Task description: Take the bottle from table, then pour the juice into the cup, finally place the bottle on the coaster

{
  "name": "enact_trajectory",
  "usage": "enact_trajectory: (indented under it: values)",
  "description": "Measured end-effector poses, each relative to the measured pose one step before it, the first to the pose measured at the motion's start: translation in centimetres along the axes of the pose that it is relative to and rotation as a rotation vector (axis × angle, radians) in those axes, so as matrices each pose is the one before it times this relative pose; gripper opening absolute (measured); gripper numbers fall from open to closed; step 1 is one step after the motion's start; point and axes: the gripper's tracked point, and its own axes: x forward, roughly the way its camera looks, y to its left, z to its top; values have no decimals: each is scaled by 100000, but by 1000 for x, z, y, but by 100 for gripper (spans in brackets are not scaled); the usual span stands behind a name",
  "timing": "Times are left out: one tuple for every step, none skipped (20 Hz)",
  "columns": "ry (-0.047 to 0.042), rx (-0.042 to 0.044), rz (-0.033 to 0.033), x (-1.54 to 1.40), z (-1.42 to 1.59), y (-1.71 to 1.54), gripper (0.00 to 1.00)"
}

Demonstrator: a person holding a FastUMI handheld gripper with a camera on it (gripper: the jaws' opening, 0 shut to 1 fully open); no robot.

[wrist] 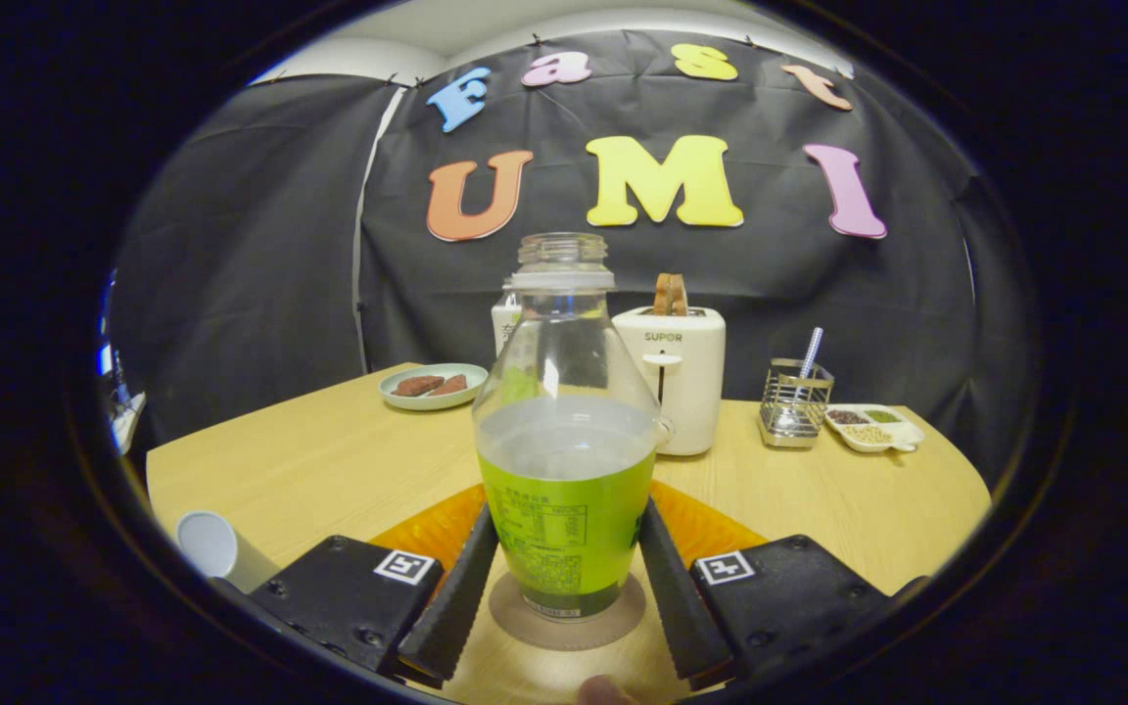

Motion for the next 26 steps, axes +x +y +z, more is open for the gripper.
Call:
enact_trajectory:
  values:
    - [63, -46, 358, -57, -98, 113, 85]
    - [-264, 20, 383, -283, -2, 16, 88]
    - [-322, 216, 228, -166, 202, -32, 90]
    - [-396, -242, -567, -251, 119, -127, 93]
    - [-461, 114, -697, -187, 129, -121, 96]
    - [-363, 516, -84, -392, 94, 28, 98]
    - [-142, 740, 392, -391, 17, 82, 100]
    - [-78, 465, 44, -523, -69, -27, 100]
    - [158, 365, -539, -641, -90, -117, 100]
    - [50, 220, -292, -723, -185, -43, 100]
    - [-669, 55, -679, -877, 59, -65, 100]
    - [-877, -347, -1185, -937, 111, -168, 100]
    - [-1022, -412, -1482, -1238, 327, -179, 100]
    - [-753, -93, -1800, -1321, 176, -192, 100]
    - [-665, 224, -1896, -1542, 301, -87, 100]
    - [-324, 479, -2554, -1666, 164, -286, 100]
    - [-1683, 93, -2003, -1782, 627, 30, 100]
    - [-1950, -969, -2486, -2167, 701, -302, 100]
    - [-2223, -989, -2385, -2187, 773, -160, 100]
    - [-1623, -428, -2886, -2050, 453, -505, 100]
    - [-528, 292, -2377, -2143, 312, -437, 100]
    - [153, 713, -2090, -1980, 16, -476, 100]
    - [367, 287, -1806, -1920, 92, -454, 100]
    - [-66, 30, -1268, -1921, 133, -474, 100]
    - [-1112, 36, -275, -1831, 378, -256, 100]
    - [-1599, -142, -829, -1776, 223, -334, 100]
